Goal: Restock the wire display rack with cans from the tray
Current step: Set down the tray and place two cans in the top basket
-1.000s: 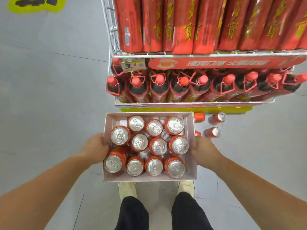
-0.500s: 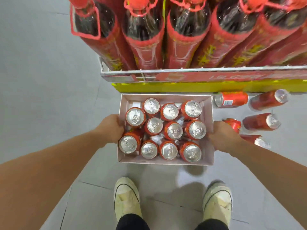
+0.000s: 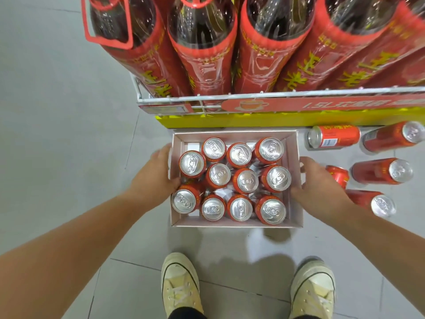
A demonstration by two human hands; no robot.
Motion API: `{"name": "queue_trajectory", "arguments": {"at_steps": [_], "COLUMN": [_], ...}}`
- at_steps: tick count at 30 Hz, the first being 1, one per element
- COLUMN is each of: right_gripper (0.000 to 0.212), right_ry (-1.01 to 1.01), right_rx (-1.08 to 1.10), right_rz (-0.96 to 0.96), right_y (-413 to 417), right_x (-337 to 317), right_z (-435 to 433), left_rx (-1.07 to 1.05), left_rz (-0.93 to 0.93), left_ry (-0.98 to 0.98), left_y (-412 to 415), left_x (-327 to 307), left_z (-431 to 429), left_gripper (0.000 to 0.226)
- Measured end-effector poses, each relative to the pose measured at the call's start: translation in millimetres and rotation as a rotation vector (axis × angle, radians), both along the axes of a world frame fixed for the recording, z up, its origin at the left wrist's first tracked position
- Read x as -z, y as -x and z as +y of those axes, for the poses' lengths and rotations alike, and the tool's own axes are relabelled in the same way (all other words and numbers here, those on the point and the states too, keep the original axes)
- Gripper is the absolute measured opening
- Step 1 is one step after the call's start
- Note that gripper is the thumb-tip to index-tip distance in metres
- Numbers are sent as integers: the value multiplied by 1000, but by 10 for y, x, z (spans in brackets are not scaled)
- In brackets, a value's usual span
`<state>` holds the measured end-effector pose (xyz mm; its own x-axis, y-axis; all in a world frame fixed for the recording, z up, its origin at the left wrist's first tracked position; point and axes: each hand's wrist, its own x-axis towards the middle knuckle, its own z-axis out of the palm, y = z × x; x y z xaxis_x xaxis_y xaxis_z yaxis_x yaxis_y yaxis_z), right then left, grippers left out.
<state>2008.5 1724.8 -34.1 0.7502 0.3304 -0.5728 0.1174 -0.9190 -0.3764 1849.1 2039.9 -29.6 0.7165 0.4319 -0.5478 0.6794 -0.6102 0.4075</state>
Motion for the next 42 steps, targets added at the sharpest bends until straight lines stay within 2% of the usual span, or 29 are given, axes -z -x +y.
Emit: {"name": "queue_trajectory", "arguments": {"at_steps": [1, 2, 5, 8, 10, 12, 14, 18, 21, 23, 27, 31, 36, 42], "right_gripper": [63, 64, 56, 62, 62, 72, 78, 67, 58, 62, 61, 51, 46, 36], "right_ry": [-54, -97, -56, -43, -47, -40, 1, -44, -123, -182, -463, -698, -830, -907], "right_rx": [-22, -77, -299, -350, -259, -158, -160, -171, -113, -23, 229, 334, 340, 344], "right_rz": [-81, -171, -296, -238, -180, -128, -126, -142, -153, -125, 88, 242, 269, 223], "right_y": [75, 147, 256, 198, 149, 113, 103, 112, 130, 113, 41, -45, -159, -308], "right_x": [-58, -107, -107, -60, -87, -94, -81, -124, -244, -414, -943, -1663, -2753, -4340], "right_z": [-12, -25, -41, -9, 67, 144, 201, 238, 211, 178, 152, 318, 566, 670], "left_rx": [50, 116, 270, 313, 323, 322, 290, 218, 85, -26, -232, -301, -377, -312], "left_rz": [-56, -104, -156, -143, -153, -141, -111, -98, -120, -164, -229, -291, -346, -388], "left_ry": [-53, -97, -138, -146, -187, -230, -216, -151, -127, -48, 237, 388, 557, 624], "left_y": [19, 26, -35, -186, -244, -255, -250, -270, -266, -278, -310, -421, -598, -721], "left_x": [-52, -92, -125, -99, -68, -25, -1, -23, -138, -310, -868, -1563, -2624, -4176], "left_z": [-6, -9, 24, 21, -9, -32, -46, -83, -90, -74, -63, -118, -175, -129], "left_gripper": [86, 93, 91, 85, 77, 75, 69, 56, 59, 60, 58, 49, 39, 36]}}
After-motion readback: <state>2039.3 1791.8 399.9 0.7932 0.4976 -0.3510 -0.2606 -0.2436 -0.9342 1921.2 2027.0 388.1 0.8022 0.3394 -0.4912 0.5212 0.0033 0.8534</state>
